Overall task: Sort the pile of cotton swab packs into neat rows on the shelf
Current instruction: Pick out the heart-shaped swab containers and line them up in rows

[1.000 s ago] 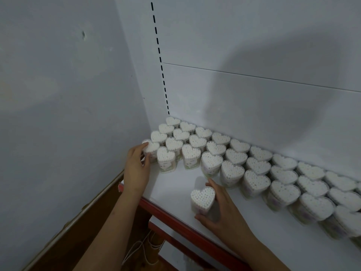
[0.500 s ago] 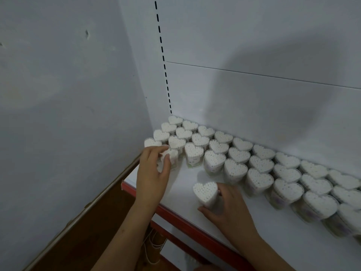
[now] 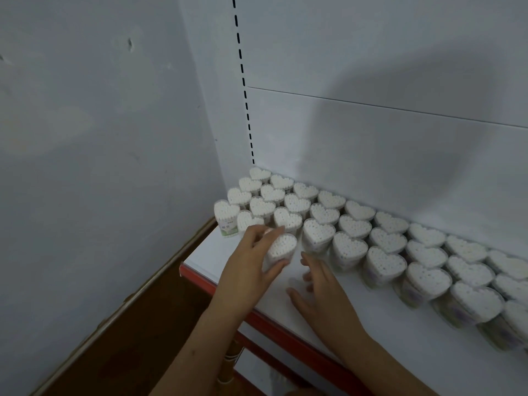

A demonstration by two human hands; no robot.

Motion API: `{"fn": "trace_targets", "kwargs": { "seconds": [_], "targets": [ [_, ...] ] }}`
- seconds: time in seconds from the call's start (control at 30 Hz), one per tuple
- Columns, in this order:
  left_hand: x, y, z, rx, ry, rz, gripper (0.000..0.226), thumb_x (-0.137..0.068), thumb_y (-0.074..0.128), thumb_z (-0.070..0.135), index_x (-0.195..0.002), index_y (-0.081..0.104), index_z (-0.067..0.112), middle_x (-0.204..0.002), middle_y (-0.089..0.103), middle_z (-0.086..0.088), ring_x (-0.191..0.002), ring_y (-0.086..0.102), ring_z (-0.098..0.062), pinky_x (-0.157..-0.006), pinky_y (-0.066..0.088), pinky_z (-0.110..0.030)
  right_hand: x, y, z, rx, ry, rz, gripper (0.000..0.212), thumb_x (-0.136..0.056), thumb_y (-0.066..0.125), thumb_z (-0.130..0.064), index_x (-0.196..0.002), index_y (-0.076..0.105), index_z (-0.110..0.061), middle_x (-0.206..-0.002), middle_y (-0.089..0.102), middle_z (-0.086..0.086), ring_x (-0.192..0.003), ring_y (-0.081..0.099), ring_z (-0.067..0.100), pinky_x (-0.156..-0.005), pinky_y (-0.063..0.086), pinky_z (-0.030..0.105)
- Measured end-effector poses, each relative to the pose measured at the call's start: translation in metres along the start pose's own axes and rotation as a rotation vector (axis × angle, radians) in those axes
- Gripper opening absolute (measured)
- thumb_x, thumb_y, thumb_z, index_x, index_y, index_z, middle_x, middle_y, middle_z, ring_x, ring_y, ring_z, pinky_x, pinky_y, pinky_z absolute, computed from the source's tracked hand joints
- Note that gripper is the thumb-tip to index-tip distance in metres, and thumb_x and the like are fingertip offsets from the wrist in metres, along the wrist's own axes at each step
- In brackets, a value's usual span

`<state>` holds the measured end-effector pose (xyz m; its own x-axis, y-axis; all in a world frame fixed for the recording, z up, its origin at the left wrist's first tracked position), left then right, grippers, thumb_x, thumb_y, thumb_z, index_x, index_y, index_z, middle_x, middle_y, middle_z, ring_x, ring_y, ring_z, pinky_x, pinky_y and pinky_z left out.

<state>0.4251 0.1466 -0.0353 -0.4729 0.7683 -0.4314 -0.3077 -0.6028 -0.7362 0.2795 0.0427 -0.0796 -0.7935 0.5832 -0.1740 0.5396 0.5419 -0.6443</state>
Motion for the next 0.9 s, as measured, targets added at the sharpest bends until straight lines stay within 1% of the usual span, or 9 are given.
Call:
{"fn": "trace_targets", "kwargs": {
  "seconds": [0.07, 0.13, 0.2, 0.27, 0.33, 0.4, 0.57, 0.7, 0.9],
  "targets": [
    [-0.005, 0.003, -0.004, -0.061, 0.036, -0.020, 0.068, -0.089, 0.069, 0.043, -0.149, 0.043, 0.024, -0.135, 0.047, 0.005, -0.114, 0.049, -0.003, -0.087, 0.046, -0.015, 0.006, -0.002, 0.005, 0.015, -0.005, -0.019, 0.062, -0.093, 0.064, -0.035, -0.147, 0.035, -0.028, -0.125, 0.044, -0.016, -0.107, 0.045, -0.008, -0.094, 0.044, 0.014],
    [-0.008, 0.007, -0.010, -0.110, 0.057, -0.011, 0.067, -0.090, 0.064, 0.051, -0.145, 0.046, 0.019, -0.134, 0.052, 0.002, -0.118, 0.051, -0.011, -0.095, 0.046, -0.024, 0.009, -0.001, 0.007, 0.045, -0.032, -0.029, 0.061, -0.094, 0.064, -0.034, -0.147, 0.036, -0.026, -0.129, 0.045, -0.015, -0.111, 0.044, -0.005, -0.100, 0.042, 0.016],
    [-0.008, 0.012, -0.016, -0.217, 0.113, 0.037, 0.062, -0.089, 0.058, 0.057, -0.138, 0.053, 0.018, -0.132, 0.056, 0.001, -0.122, 0.052, -0.017, -0.101, 0.041, -0.032, 0.009, 0.000, 0.008, 0.077, -0.066, -0.024, 0.060, -0.094, 0.063, -0.034, -0.147, 0.038, -0.023, -0.134, 0.045, -0.012, -0.117, 0.044, 0.001, -0.105, 0.040, 0.019],
    [-0.007, 0.017, -0.022, -0.317, 0.161, 0.099, 0.057, -0.089, 0.058, 0.057, -0.132, 0.060, 0.019, -0.132, 0.058, 0.000, -0.124, 0.049, -0.021, -0.103, 0.034, -0.034, 0.009, 0.001, 0.009, 0.091, -0.078, -0.023, 0.058, -0.095, 0.062, -0.035, -0.146, 0.040, -0.022, -0.136, 0.044, -0.010, -0.119, 0.044, 0.004, -0.106, 0.040, 0.022],
    [-0.007, 0.020, -0.026, -0.361, 0.165, 0.150, 0.053, -0.088, 0.059, 0.055, -0.129, 0.063, 0.020, -0.133, 0.058, -0.001, -0.126, 0.045, -0.024, -0.104, 0.030, -0.037, 0.009, 0.001, 0.011, 0.083, -0.075, -0.028, 0.056, -0.095, 0.058, -0.039, -0.146, 0.041, -0.021, -0.136, 0.044, -0.009, -0.120, 0.046, 0.005, -0.105, 0.042, 0.026],
    [-0.008, 0.021, -0.027, -0.375, 0.164, 0.172, 0.052, -0.088, 0.059, 0.055, -0.127, 0.064, 0.021, -0.131, 0.060, 0.000, -0.126, 0.045, -0.023, -0.105, 0.029, -0.038, 0.008, 0.001, 0.012, 0.073, -0.072, -0.021, 0.057, -0.094, 0.054, -0.043, -0.145, 0.043, -0.021, -0.135, 0.045, -0.010, -0.118, 0.047, 0.005, -0.104, 0.044, 0.026],
    [-0.010, 0.021, -0.027, -0.385, 0.137, 0.188, 0.051, -0.087, 0.061, 0.055, -0.123, 0.066, 0.019, -0.127, 0.062, 0.003, -0.124, 0.048, -0.019, -0.107, 0.028, -0.037, 0.008, 0.000, 0.012, 0.060, -0.067, -0.024, 0.054, -0.096, 0.058, -0.038, -0.146, 0.041, -0.024, -0.133, 0.043, -0.014, -0.117, 0.046, 0.003, -0.102, 0.043, 0.023],
    [-0.012, 0.024, -0.028, -0.398, 0.125, 0.196, 0.050, -0.086, 0.063, 0.051, -0.125, 0.065, 0.019, -0.129, 0.062, 0.002, -0.126, 0.049, -0.020, -0.108, 0.027, -0.039, 0.008, 0.002, 0.012, 0.046, -0.072, -0.028, 0.058, -0.093, 0.048, -0.052, -0.144, 0.042, -0.026, -0.130, 0.042, -0.019, -0.114, 0.047, 0.000, -0.099, 0.044, 0.020],
    [-0.020, 0.024, -0.027, -0.407, 0.143, 0.187, 0.048, -0.085, 0.065, 0.049, -0.123, 0.066, 0.019, -0.127, 0.061, 0.003, -0.125, 0.049, -0.021, -0.107, 0.027, -0.038, 0.008, 0.001, 0.013, 0.025, -0.057, -0.036, 0.054, -0.096, 0.058, -0.040, -0.145, 0.041, -0.027, -0.129, 0.042, -0.020, -0.115, 0.046, -0.001, -0.100, 0.043, 0.018]
  ]
}}
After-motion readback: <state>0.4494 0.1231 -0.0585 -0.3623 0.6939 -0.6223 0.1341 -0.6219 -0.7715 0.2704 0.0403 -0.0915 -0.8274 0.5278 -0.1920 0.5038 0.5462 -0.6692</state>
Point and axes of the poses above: each hand's wrist, its own x-axis away from the middle knuckle, its own y-axis out of the palm, z = x × y, the point moved 1 cm from there along -x, towards the middle knuckle
